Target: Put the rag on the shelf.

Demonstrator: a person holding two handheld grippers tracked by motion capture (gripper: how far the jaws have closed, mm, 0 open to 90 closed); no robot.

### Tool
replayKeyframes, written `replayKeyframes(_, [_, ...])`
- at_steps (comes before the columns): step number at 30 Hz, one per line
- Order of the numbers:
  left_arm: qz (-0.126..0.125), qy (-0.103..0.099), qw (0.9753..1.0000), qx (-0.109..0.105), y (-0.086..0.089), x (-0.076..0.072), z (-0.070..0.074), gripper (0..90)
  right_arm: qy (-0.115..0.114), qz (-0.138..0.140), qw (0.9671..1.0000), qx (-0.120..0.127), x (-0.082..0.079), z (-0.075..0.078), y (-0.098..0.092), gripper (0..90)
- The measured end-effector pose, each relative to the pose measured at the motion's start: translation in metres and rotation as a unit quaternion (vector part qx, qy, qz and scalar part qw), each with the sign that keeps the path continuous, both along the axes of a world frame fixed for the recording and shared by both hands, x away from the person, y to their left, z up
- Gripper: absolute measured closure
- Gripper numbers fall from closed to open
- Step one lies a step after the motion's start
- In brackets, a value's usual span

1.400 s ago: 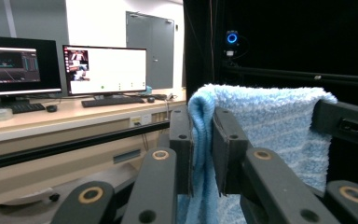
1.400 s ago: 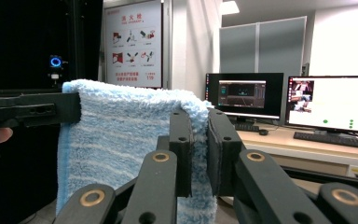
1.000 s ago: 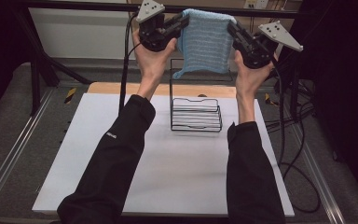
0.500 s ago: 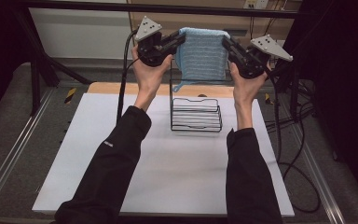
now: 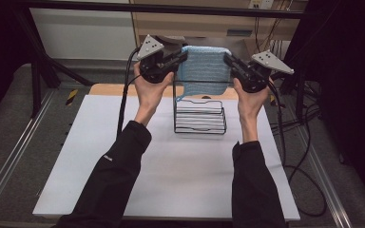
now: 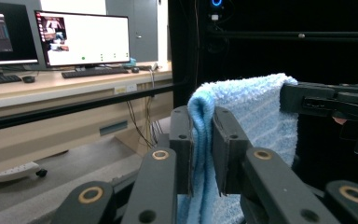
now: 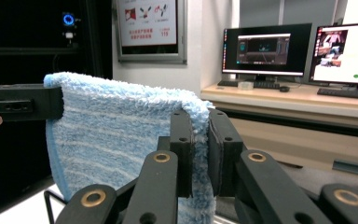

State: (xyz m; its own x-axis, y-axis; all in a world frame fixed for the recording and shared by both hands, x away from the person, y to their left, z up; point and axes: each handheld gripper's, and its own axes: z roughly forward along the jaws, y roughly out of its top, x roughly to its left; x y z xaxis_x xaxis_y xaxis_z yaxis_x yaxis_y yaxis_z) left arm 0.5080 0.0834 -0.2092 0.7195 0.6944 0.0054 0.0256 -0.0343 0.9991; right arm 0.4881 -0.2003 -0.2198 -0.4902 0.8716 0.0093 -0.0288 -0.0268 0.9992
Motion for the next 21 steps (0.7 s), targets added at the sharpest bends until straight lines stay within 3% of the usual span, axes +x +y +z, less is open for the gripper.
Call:
replayKeyframes(5, [-0.006, 0.007, 0.9999, 0.004, 0.002, -0.003, -0.010, 79.2, 0.015, 0.008, 0.9998, -0.006, -0.003, -0.008, -0.001, 82.0])
replayKeyframes(16, [-0.019, 0.012, 0.9997, 0.010, 0.005, -0.008, -0.021, 79.1, 0.026, 0.021, 0.9994, -0.015, -0.011, -0.015, -0.003, 81.6])
replayKeyframes(21, [-0.020, 0.008, 0.9995, 0.025, 0.004, -0.013, -0.023, 78.9, 0.027, 0.027, 0.9991, -0.017, -0.016, -0.019, -0.005, 81.4])
